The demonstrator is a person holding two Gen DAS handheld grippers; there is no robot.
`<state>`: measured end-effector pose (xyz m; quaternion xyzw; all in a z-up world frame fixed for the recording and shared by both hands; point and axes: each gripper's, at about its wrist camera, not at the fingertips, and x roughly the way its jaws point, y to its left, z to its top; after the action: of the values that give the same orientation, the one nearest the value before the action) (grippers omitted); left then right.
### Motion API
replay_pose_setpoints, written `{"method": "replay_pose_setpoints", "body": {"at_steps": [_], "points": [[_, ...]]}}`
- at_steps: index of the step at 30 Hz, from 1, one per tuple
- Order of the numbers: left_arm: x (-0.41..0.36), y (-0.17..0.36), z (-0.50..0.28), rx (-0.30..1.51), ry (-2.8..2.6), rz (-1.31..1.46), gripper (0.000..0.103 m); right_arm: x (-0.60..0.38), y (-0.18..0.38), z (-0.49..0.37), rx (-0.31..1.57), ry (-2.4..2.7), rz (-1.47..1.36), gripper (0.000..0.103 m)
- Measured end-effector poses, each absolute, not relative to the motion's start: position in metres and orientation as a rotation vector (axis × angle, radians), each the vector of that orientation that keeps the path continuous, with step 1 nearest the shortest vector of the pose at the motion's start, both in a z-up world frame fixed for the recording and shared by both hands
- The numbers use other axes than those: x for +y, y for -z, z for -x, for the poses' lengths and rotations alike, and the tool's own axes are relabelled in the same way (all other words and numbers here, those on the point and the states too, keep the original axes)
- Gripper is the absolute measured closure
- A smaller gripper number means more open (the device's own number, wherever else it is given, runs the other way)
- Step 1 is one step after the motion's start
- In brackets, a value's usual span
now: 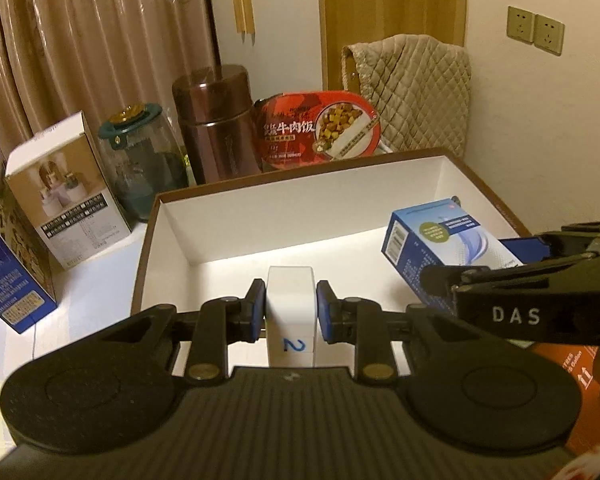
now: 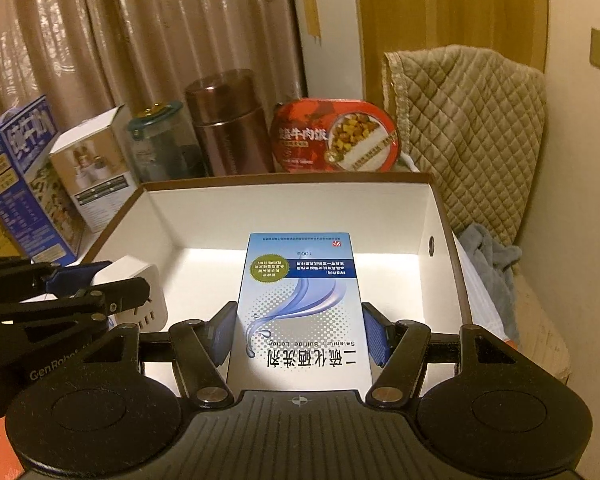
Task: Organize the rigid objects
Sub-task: 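Carry the plug and medicine box with both tools over the brown box, then open the left tool to drop the plug while the right tool lowers and releases the box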
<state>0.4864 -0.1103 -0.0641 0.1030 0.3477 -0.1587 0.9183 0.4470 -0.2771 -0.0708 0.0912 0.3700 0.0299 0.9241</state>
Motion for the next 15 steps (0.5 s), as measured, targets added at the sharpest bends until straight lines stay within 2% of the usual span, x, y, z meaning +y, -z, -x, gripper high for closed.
{"method": "replay_pose_setpoints", "body": {"at_steps": [15], "points": [[-0.112,0.099,-0.509,0.813,0.317,-0.181,0.08,-0.278,0.102,-0.464,0.855,-0.026,-0.222,0.042]]}}
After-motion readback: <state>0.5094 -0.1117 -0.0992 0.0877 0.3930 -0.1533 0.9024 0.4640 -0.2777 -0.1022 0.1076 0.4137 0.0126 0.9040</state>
